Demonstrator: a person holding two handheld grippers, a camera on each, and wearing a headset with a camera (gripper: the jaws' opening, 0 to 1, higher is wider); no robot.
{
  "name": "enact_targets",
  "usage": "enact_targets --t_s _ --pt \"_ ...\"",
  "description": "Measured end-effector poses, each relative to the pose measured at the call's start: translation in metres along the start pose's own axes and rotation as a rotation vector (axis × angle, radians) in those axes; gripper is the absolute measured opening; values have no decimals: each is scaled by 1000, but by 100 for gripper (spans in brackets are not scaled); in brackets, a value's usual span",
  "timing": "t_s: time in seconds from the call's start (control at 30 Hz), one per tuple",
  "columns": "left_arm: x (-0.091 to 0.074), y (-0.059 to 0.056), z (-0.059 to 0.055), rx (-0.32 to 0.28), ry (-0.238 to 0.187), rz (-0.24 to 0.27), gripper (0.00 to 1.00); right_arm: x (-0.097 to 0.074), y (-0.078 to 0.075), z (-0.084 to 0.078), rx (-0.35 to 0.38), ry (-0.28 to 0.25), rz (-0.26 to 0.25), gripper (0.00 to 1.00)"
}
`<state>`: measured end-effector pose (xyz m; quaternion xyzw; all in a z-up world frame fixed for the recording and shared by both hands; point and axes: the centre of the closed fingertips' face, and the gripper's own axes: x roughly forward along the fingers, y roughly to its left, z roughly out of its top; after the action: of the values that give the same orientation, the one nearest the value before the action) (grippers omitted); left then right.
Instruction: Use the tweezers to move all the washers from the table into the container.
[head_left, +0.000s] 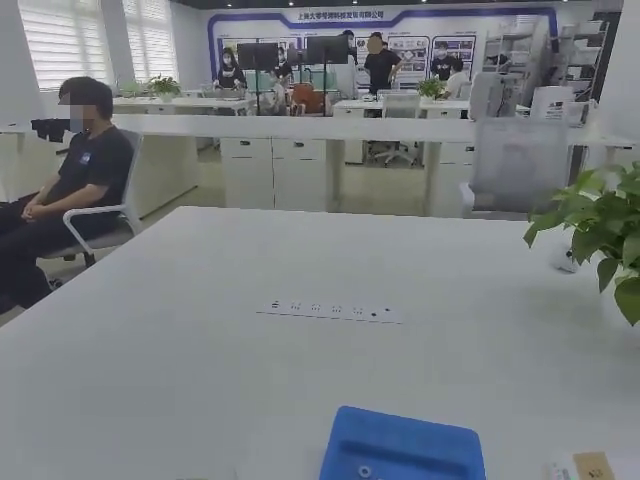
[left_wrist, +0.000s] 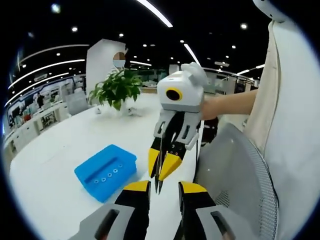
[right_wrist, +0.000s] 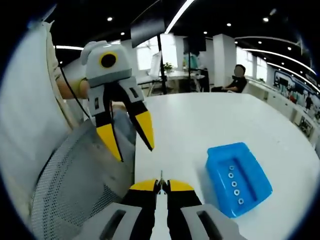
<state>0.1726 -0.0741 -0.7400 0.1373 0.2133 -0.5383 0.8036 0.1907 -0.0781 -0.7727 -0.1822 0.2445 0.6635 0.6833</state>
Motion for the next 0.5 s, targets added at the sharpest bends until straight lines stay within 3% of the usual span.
enact_targets --t_s 0.2,0.3,0.5 --pt "5 -3 18 23 -17 -27 15 2 6 -11 -96 98 4 3" --pt "7 -3 31 45 -42 -41 15 5 8 -14 -117 117 5 3" --pt "19 -11 35 103 4 -95 13 7 12 -15 -146 141 0 3"
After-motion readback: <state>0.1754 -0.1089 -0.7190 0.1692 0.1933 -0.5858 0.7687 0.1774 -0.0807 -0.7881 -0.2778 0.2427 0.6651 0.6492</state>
